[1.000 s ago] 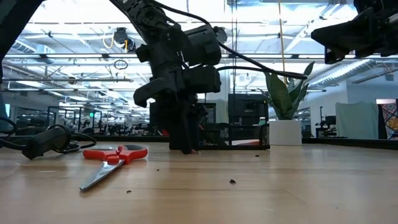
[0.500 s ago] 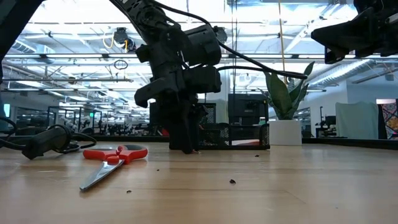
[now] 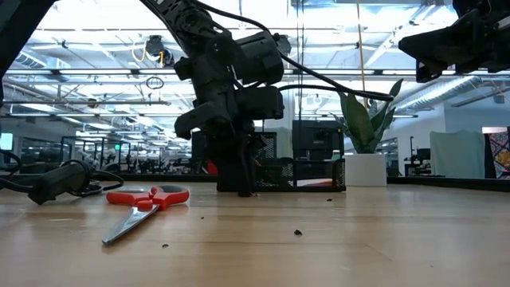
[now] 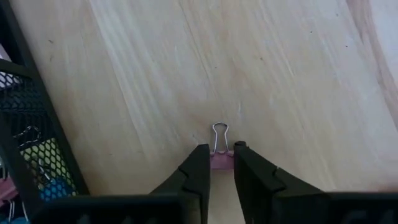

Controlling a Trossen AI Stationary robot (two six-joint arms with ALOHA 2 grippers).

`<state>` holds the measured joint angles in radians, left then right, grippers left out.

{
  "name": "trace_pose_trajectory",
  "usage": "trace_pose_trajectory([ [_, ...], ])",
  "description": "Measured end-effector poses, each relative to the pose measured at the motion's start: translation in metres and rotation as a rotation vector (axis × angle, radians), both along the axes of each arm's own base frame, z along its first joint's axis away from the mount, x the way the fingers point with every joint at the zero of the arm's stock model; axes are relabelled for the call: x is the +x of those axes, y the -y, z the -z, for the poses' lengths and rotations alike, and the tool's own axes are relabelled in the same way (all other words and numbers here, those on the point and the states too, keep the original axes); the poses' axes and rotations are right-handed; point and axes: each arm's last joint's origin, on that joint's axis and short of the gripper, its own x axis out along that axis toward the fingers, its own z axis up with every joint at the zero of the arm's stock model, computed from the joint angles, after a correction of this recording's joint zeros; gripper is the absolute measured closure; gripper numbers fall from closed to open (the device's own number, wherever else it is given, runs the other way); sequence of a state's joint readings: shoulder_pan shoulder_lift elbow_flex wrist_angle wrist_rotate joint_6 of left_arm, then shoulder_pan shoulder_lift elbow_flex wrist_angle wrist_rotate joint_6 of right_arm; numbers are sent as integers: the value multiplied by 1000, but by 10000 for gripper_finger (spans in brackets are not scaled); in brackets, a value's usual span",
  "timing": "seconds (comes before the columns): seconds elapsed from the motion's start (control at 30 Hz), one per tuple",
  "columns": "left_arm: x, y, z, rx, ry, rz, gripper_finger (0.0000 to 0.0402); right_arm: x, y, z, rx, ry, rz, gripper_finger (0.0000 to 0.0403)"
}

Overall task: Pick and place office supplies into organizer
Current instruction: Put the pink binder clip into the black desk organizer

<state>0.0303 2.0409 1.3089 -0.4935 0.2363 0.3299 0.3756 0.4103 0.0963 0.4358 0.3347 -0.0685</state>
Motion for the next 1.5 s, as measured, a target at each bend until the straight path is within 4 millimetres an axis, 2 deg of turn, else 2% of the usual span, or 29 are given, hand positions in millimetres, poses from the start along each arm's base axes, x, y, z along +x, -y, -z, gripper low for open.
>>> trace_pose_trajectory([
  [0.17,1,3,0,-5,7,-10,325,0,0,0,0,0,0,385],
  [0.43,6,2,-11,19,-3,-51,344,0,0,0,0,0,0,385],
  [0.63,9,2,-42,61,67,-52,327,0,0,0,0,-1,0,385],
  [0.87,-1,-8,-70,260,103,-147,341,0,0,0,0,-2,0,385],
  [1.13,-3,-24,-62,325,45,-246,329,0,0,0,4,1,0,385],
  [1.5,-4,-26,-58,340,18,-317,326,0,0,0,22,3,-1,385],
])
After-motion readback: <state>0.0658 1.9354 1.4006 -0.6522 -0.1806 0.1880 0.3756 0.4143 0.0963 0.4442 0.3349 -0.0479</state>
